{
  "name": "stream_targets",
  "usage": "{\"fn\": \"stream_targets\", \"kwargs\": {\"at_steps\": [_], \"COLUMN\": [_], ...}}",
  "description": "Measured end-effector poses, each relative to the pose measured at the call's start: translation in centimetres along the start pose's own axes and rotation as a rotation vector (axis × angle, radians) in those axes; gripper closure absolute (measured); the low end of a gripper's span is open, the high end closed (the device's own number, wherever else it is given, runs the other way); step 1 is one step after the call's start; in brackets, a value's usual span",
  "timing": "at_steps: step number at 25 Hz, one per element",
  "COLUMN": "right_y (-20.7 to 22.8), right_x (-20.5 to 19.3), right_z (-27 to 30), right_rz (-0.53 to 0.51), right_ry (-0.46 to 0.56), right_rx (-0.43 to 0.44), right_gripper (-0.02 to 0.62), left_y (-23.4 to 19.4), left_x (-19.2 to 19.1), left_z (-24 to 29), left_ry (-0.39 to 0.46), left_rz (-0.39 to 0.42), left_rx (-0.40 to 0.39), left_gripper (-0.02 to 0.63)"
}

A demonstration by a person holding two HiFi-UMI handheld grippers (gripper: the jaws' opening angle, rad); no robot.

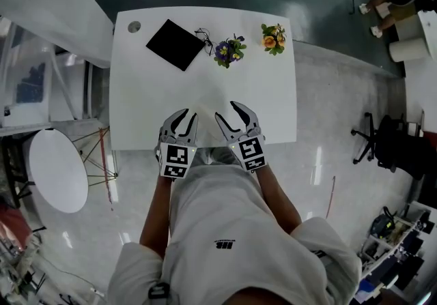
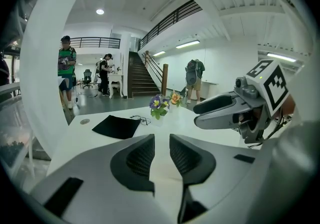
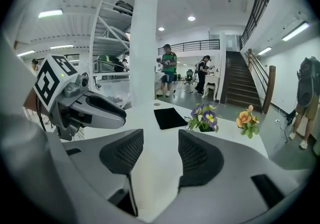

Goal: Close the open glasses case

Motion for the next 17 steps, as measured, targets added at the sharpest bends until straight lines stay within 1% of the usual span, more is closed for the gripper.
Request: {"fn": "stream_targets", "kwargs": {"at_steps": [8,17], "right_y": [0.6,0.9], "right_x": [0.4,1.0], "right_z": [0.0,-0.3], "right_rz": [0.011,0.018], "right_ry": [0.015,0.039], "right_rx": [-0.025,-0.044], "right_gripper": [0.373,0.374], "left_y": [-0.6,-0.3], "left_x": [-0.2,1.7], "left_z": [0.0,0.5], "left_ry": [-0.001,0.04], "left_rz": [0.003,0.01], "left_rx": [0.006,-0.008], "left_gripper": [0.5,0.5]}}
Point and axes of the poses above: the fingertips, and each gripper's own axes: z forward along the fingers, y to its right, x out of its top, the point moved 4 cm from there along -z, backward along the fingers, and after that the axes turned 10 degrees about -y, right-handed, at the moved point
